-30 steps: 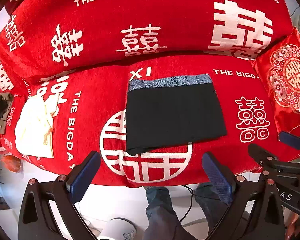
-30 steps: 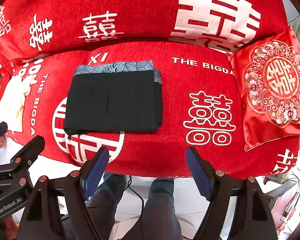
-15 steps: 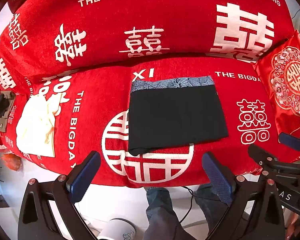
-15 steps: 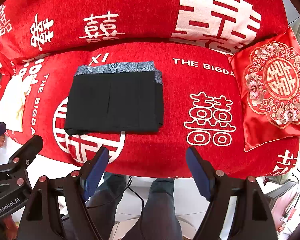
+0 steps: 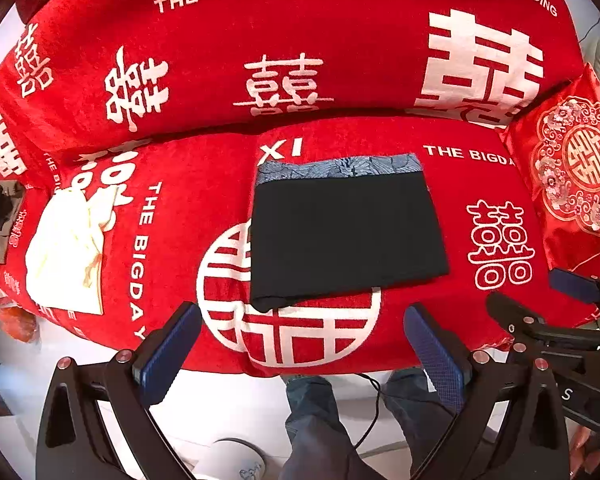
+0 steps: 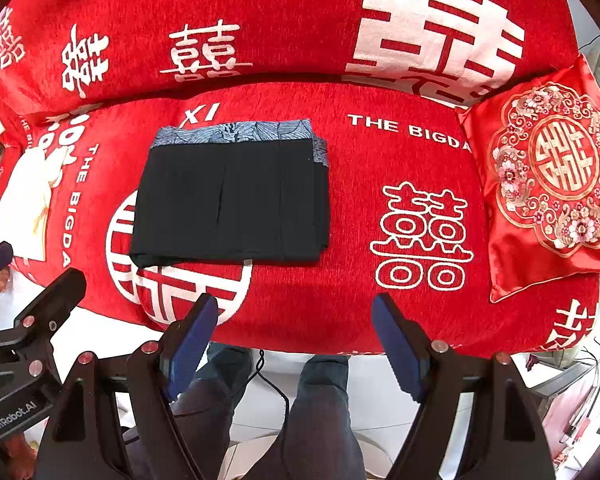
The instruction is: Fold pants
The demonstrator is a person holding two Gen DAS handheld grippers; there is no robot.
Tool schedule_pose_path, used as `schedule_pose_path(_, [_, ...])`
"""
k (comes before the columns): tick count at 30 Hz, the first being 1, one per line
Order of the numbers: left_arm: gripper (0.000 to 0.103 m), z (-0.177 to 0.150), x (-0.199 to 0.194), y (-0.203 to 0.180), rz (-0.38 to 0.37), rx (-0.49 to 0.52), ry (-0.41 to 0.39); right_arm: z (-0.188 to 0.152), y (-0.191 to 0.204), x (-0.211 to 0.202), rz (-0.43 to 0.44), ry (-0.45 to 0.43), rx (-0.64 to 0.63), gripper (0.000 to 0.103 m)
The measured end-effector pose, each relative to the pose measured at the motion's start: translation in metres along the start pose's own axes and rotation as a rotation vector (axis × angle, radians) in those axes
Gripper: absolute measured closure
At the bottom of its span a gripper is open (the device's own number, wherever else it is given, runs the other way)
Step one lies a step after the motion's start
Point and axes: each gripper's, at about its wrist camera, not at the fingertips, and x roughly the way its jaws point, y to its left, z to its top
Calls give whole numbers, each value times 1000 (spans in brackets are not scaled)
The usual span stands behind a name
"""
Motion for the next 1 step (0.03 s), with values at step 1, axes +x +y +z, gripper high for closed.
schedule_pose_path(1, [1,-1,1,0,-1,-1,2,0,-1,1,1,1,-1,21])
